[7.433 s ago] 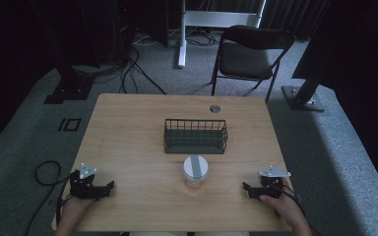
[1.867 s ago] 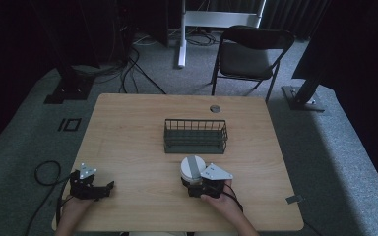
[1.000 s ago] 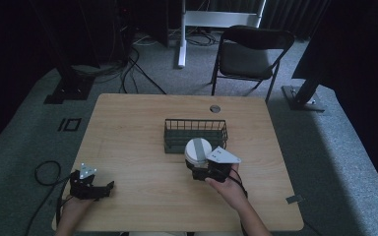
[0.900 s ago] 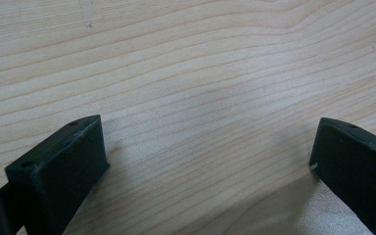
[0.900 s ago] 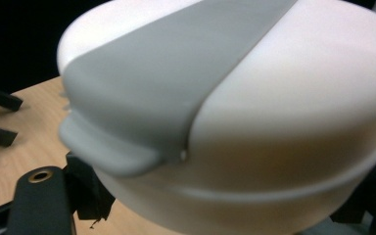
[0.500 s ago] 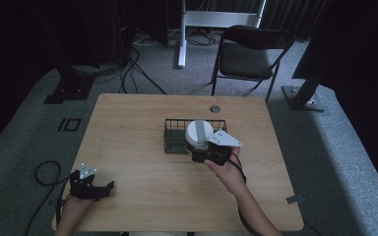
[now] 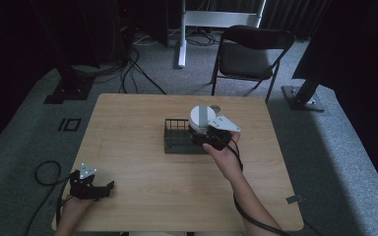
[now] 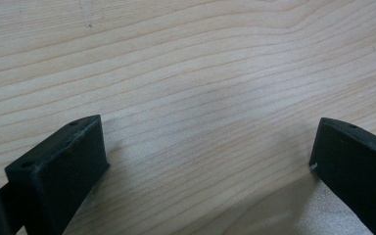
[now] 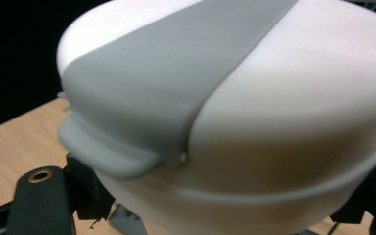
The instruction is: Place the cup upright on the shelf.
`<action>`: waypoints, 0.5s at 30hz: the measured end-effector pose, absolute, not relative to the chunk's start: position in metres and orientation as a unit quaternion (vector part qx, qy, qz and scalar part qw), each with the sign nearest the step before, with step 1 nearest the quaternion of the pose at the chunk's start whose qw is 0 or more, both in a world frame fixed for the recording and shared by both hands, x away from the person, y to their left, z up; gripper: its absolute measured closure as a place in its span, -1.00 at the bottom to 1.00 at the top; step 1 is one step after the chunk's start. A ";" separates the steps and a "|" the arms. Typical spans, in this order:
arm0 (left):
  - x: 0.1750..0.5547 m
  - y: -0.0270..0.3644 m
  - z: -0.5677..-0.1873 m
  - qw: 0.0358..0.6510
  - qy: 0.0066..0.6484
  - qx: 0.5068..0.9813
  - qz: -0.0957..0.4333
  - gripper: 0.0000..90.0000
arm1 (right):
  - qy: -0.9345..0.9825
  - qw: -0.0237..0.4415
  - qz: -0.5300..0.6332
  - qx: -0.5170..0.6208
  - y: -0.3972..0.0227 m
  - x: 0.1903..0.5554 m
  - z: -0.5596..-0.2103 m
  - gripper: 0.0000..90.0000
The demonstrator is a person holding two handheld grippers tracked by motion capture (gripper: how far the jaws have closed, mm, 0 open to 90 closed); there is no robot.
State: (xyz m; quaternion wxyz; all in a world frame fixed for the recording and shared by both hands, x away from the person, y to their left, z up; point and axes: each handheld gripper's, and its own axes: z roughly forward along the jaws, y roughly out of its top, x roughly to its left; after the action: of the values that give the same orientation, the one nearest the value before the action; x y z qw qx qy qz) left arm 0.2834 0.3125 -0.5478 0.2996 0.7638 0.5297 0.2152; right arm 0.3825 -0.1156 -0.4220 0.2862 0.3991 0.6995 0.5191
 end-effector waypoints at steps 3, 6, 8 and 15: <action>0.283 0.313 -0.548 0.300 0.530 0.764 0.215 -0.99 | 0.697 0.291 0.510 0.411 -0.115 0.391 -0.422 -0.60; 0.283 0.313 -0.548 0.300 0.530 0.764 0.215 -0.99 | 0.695 0.293 0.501 0.424 -0.115 0.400 -0.424 -0.60; 0.283 0.313 -0.548 0.300 0.530 0.764 0.215 -0.99 | 0.694 0.290 0.494 0.436 -0.114 0.407 -0.428 -0.60; 0.283 0.313 -0.548 0.300 0.530 0.764 0.215 -0.99 | 0.694 0.283 0.486 0.449 -0.109 0.418 -0.434 -0.59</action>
State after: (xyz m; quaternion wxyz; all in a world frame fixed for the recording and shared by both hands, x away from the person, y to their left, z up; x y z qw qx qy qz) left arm 0.2833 0.3125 -0.5478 0.2997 0.7637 0.5298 0.2152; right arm 0.4175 -0.1088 -0.4341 0.2826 0.4493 0.6941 0.4863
